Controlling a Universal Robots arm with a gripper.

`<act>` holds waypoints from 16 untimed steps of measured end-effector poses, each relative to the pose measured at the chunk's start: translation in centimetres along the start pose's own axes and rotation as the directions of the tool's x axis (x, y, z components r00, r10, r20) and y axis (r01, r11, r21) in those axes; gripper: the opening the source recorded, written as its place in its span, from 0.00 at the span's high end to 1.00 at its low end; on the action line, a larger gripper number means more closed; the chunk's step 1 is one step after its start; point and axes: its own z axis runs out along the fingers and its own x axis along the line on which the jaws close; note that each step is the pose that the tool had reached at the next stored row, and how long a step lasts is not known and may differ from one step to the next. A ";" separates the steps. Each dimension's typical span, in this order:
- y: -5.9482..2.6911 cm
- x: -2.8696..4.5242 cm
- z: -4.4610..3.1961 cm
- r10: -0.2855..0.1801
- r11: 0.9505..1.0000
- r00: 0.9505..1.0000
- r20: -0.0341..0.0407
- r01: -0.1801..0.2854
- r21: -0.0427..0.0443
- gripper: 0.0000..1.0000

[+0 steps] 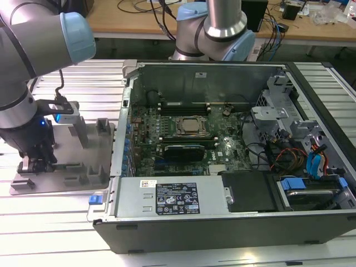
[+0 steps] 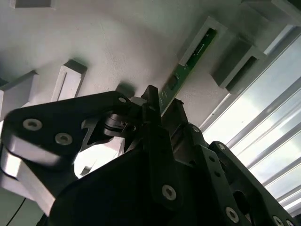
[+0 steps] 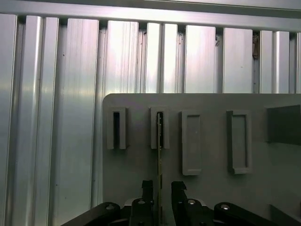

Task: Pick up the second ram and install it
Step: 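Pick up the second ram and move it above second insertion slot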

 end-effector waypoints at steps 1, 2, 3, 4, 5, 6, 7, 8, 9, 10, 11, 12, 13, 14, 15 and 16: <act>0.00 0.00 0.01 0.000 1.000 1.000 0.001 0.000 0.000 0.72; 0.00 0.00 0.01 0.000 1.000 1.000 0.001 0.000 0.000 0.80; 0.00 0.00 0.00 0.000 1.000 1.000 0.001 0.000 0.000 0.87; 0.00 0.00 0.00 0.000 1.000 1.000 0.001 0.000 0.000 0.87; 0.00 0.00 0.01 0.000 1.000 1.000 0.001 0.000 0.000 0.89; 0.00 0.00 0.00 0.000 1.000 1.000 0.002 0.000 0.000 0.89; 0.00 0.00 0.00 0.000 1.000 1.000 0.002 0.000 0.000 0.89; 0.00 0.00 0.00 0.000 1.000 1.000 0.002 0.000 0.000 0.89; 0.00 0.00 0.01 0.000 1.000 1.000 0.002 0.000 0.000 0.89; 0.00 0.00 0.00 0.000 1.000 1.000 0.003 0.000 0.000 0.89; 0.00 0.00 0.00 0.000 1.000 1.000 0.003 0.000 0.000 0.89; 0.00 0.00 0.00 0.000 1.000 1.000 0.003 0.000 0.000 0.89; 0.00 0.00 0.00 0.000 1.000 1.000 0.004 0.000 0.000 0.89; 0.00 0.00 0.01 0.000 1.000 1.000 0.004 0.000 0.000 0.89; 0.00 0.00 0.00 0.000 1.000 1.000 0.004 0.000 0.000 0.89; 0.00 0.00 0.01 0.000 1.000 1.000 0.005 0.000 0.000 0.89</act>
